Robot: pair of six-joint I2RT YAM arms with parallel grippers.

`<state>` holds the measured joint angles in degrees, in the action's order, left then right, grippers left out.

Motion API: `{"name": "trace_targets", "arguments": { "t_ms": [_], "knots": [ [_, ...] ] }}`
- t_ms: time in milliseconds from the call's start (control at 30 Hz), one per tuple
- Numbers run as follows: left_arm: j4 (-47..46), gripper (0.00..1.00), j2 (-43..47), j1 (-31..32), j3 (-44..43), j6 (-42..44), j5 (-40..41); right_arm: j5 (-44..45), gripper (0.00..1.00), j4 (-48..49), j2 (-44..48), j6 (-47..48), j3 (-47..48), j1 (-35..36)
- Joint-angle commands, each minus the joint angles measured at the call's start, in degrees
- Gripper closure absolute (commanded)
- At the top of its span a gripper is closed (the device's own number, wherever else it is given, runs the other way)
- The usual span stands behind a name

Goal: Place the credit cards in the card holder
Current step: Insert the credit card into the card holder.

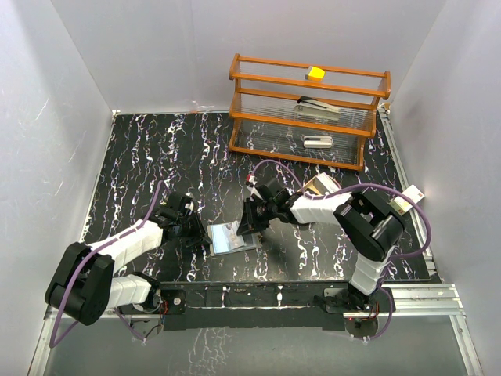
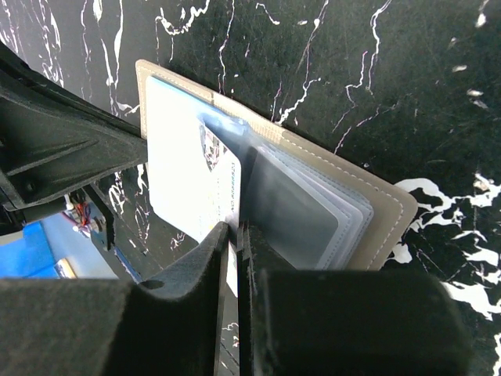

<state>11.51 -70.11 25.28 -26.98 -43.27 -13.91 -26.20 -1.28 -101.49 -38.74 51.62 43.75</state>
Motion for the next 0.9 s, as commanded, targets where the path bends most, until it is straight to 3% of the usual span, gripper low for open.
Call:
{"name": "trace_targets", "arguments": {
  "t_ms": [0, 300, 500, 667, 867],
  "knots": [
    [-1.09, 1.0, -0.44, -0.14, 0.19, -0.94, -2.0, -0.39, 0.93, 4.57, -1.71, -2.76, -1.57, -0.05],
    [-1.7, 1.0, -1.01, -0.14, 0.11, -1.53, -3.07, 0.0, 0.92, 8.82, -1.72, -6.04, -3.22, 0.68],
    [-4.37, 1.0, -1.21, -0.19, 1.11, -3.78, -5.36, 2.44, 0.81, 10.93, -0.12, -9.52, -4.28, 1.88],
    [-5.31, 1.0, -2.61, -0.14, 0.98, -3.75, -6.46, 5.98, 0.69, 5.26, 2.25, -6.99, -2.49, 1.96],
    [-6.0, 1.0, -3.43, -0.14, 0.9, -3.16, -6.92, 9.67, 0.68, 0.38, 5.24, -5.02, -1.37, 2.08]
  ]
}}
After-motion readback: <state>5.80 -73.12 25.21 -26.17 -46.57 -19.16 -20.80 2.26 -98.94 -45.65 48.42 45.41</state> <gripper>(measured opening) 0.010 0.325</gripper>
